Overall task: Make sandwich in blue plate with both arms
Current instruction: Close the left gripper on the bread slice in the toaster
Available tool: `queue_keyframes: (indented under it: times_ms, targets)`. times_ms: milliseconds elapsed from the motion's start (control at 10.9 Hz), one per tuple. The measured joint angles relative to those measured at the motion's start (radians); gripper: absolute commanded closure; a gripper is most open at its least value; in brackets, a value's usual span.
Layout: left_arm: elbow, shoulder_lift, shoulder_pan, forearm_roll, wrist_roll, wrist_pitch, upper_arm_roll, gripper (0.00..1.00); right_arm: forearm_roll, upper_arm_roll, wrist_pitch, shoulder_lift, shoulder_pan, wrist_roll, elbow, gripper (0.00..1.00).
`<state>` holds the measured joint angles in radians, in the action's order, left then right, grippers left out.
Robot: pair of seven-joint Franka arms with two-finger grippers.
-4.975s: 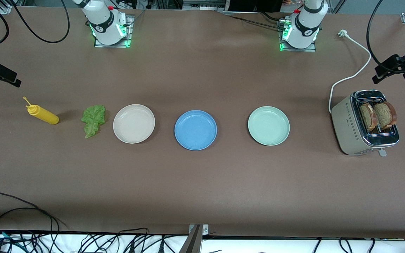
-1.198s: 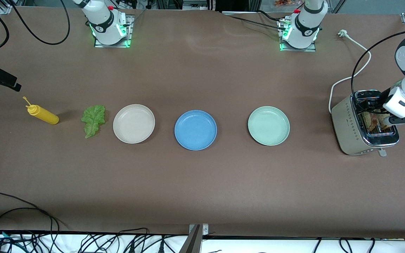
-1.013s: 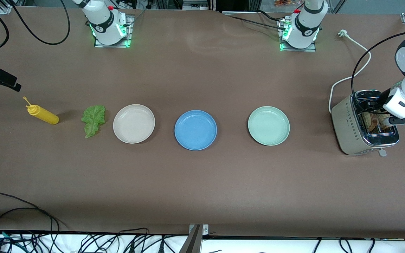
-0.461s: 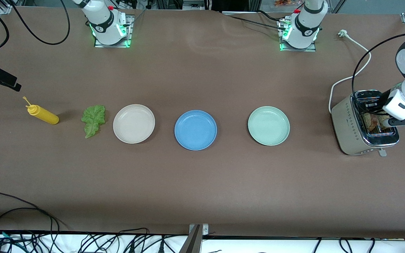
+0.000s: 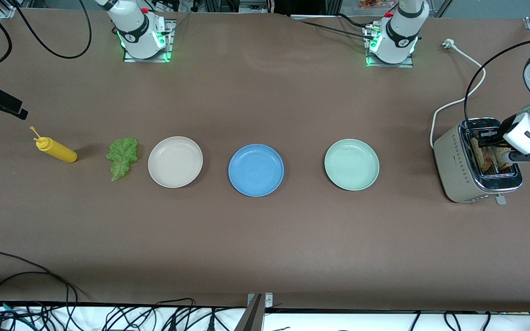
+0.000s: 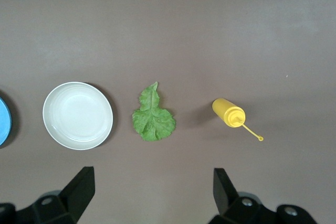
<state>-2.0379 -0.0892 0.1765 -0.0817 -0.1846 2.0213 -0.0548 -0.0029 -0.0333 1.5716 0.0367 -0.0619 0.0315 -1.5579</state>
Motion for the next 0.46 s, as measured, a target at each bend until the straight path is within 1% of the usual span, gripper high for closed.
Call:
queue_keyframes:
  times_ms: [92,184,276,369,461]
  targets:
    - [0.0,0.0,0.0,0.0,-0.001,-0.002,0.0,0.75,0.0,0.0,0.0,0.0,0.0,0.0,0.0,0.0]
    - [0.0,0.0,0.0,0.0,-0.001,-0.003,0.0,0.9,0.0,0.0,0.0,0.0,0.0,0.0,0.0,0.0]
    - [0.0,0.0,0.0,0.0,-0.002,-0.005,0.0,0.9,0.0,0.0,0.0,0.0,0.0,0.0,0.0,0.0]
    - [0.0,0.0,0.0,0.0,-0.002,-0.005,0.0,0.76,0.0,0.0,0.0,0.0,0.0,0.0,0.0,0.0]
    - [0.0,0.0,0.0,0.0,-0.002,-0.006,0.0,0.67,0.0,0.0,0.0,0.0,0.0,0.0,0.0,0.0]
